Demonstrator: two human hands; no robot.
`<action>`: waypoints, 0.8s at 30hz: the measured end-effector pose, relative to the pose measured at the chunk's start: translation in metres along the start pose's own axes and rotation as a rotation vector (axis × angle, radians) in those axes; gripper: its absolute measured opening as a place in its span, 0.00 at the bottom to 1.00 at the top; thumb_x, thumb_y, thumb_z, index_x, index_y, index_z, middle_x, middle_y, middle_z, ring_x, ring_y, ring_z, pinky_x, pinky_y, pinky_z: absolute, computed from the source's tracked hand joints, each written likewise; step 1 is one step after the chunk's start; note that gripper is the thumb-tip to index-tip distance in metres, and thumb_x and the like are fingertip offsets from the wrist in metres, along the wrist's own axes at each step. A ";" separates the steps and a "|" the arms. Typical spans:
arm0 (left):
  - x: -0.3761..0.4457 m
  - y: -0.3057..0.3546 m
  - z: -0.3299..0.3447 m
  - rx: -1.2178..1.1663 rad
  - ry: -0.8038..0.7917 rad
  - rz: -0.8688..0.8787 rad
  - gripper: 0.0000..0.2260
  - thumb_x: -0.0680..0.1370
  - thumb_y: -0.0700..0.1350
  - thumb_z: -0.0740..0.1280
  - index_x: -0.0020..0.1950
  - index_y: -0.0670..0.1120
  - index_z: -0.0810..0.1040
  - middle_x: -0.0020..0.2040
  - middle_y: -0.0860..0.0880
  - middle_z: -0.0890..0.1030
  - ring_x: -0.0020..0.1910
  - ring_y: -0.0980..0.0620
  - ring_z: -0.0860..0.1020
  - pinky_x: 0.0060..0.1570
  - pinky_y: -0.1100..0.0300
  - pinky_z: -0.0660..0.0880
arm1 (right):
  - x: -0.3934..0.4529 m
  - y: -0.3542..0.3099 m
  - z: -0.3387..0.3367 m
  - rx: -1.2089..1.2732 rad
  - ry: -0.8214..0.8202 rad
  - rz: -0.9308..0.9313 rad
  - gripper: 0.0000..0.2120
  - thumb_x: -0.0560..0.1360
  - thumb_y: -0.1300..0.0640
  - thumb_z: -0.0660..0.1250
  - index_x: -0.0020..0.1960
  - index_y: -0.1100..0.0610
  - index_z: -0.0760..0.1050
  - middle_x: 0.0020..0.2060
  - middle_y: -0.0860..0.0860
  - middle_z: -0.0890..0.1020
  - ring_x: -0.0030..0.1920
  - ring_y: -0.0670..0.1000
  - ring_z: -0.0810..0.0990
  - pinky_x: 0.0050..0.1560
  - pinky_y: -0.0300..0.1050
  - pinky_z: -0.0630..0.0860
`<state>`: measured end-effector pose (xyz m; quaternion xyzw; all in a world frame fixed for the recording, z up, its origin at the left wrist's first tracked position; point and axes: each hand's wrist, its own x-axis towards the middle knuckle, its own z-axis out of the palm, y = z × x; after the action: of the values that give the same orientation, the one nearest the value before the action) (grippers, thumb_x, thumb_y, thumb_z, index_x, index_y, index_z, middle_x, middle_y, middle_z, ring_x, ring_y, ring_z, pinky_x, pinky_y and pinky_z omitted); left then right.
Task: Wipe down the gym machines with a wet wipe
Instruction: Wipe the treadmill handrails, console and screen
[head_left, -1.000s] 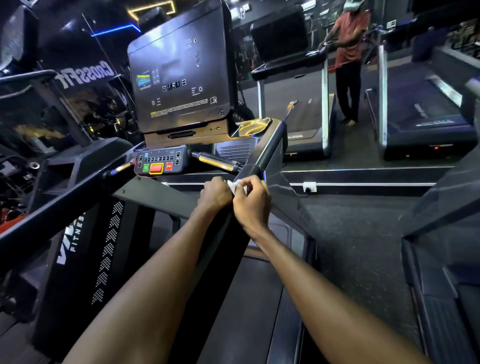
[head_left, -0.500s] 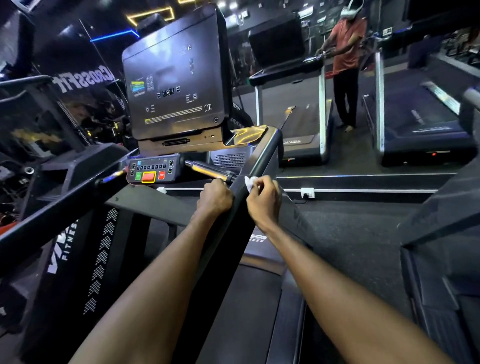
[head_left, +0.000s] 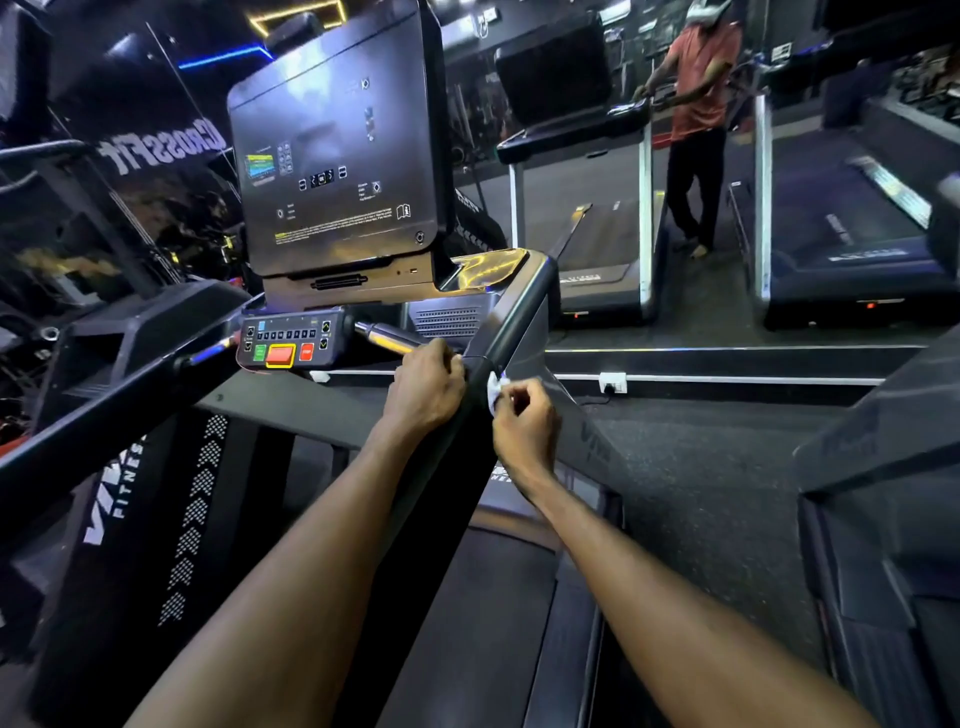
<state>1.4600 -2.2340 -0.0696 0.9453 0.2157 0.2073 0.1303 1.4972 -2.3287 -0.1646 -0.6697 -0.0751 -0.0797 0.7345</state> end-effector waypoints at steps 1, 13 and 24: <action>0.002 0.001 0.000 -0.002 0.007 0.039 0.09 0.79 0.50 0.61 0.46 0.45 0.74 0.50 0.42 0.79 0.50 0.39 0.77 0.50 0.47 0.74 | 0.007 -0.005 0.002 -0.001 0.013 -0.009 0.08 0.75 0.60 0.68 0.38 0.55 0.73 0.35 0.52 0.81 0.38 0.54 0.77 0.40 0.47 0.69; 0.039 0.010 0.018 -0.084 0.017 0.142 0.08 0.72 0.38 0.60 0.45 0.45 0.78 0.48 0.45 0.77 0.46 0.43 0.76 0.50 0.51 0.75 | 0.029 -0.001 0.007 -0.005 0.093 -0.003 0.02 0.72 0.62 0.69 0.42 0.56 0.78 0.40 0.51 0.84 0.42 0.54 0.80 0.44 0.46 0.73; 0.051 0.013 0.021 -0.120 0.038 0.072 0.10 0.74 0.38 0.59 0.41 0.51 0.75 0.49 0.49 0.76 0.48 0.43 0.76 0.45 0.56 0.67 | 0.023 0.013 0.009 -0.012 0.104 -0.048 0.07 0.72 0.60 0.64 0.37 0.50 0.72 0.36 0.52 0.79 0.39 0.55 0.77 0.42 0.49 0.72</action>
<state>1.5161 -2.2257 -0.0670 0.9388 0.1714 0.2420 0.1750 1.5228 -2.3190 -0.1717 -0.6671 -0.0524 -0.1322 0.7312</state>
